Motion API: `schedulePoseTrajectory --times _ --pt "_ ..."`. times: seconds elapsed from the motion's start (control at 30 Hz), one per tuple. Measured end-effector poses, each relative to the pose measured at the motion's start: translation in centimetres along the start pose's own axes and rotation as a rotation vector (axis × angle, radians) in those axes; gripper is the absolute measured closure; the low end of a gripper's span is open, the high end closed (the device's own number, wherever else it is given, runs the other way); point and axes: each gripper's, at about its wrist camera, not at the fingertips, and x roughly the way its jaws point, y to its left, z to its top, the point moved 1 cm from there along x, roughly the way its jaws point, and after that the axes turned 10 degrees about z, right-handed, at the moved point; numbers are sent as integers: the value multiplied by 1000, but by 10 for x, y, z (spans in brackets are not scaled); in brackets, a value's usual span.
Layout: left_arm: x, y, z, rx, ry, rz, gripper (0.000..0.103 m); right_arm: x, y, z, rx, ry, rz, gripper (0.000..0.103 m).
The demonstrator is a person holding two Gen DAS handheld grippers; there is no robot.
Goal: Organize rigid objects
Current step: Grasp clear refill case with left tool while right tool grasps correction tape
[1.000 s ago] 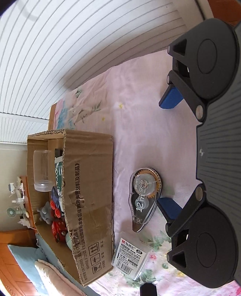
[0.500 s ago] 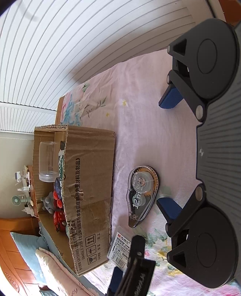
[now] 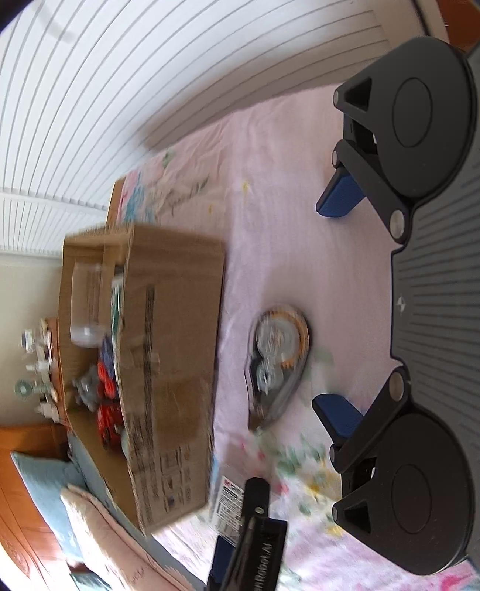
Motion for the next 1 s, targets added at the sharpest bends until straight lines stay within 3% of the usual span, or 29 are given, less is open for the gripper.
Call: schedulePoseTrajectory --times 0.3,0.77,1.0 --pt "-4 25 -10 -46 6 7 12 18 42 13 -68 -19 58 0" --pt "-7 40 -12 -98 24 -45 12 33 40 29 -53 -53 44 0" --pt "-6 32 -12 -56 20 -25 11 30 38 29 -41 -72 22 10"
